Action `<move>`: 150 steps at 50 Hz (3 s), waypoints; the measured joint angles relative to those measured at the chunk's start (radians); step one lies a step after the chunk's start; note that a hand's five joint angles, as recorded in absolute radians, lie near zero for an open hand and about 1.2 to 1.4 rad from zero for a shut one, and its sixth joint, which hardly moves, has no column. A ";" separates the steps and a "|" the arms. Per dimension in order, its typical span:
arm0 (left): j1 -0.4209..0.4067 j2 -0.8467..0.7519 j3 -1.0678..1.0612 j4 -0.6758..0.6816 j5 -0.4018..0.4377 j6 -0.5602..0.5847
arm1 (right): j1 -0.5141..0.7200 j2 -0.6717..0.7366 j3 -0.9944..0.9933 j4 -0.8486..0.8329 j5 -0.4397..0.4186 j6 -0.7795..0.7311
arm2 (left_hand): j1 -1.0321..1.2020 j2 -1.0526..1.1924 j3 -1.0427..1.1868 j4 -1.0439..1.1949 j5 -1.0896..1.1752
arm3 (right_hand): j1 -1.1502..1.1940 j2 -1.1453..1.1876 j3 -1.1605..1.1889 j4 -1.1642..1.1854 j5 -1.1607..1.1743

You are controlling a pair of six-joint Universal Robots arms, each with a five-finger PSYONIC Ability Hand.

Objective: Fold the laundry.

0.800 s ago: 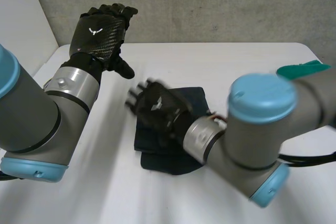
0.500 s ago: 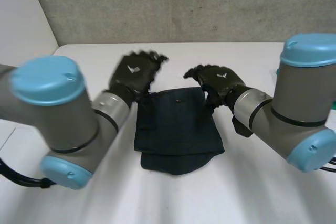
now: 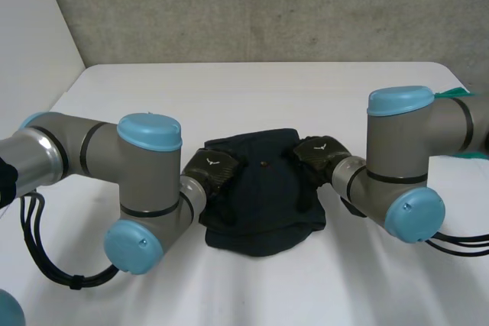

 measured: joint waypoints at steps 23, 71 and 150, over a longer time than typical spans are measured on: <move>0.076 0.501 -0.010 -0.182 0.322 -0.003 | 0.034 -0.538 0.517 -0.376 0.093 -0.012 | -0.003 0.000 0.000 0.000 0.000 | 0.000 0.000 0.000 0.000 0.000; 0.098 0.534 -0.019 -0.292 0.400 -0.029 | 0.186 -0.102 0.503 -0.726 0.097 -0.174 | -0.003 0.000 0.000 0.000 0.000 | 0.003 0.002 0.016 0.002 0.001; 0.101 0.528 -0.033 -0.276 0.400 -0.069 | -0.326 0.018 0.080 -0.507 -0.199 -0.371 | 0.000 0.000 0.000 0.000 0.000 | 0.680 0.941 0.920 0.919 0.801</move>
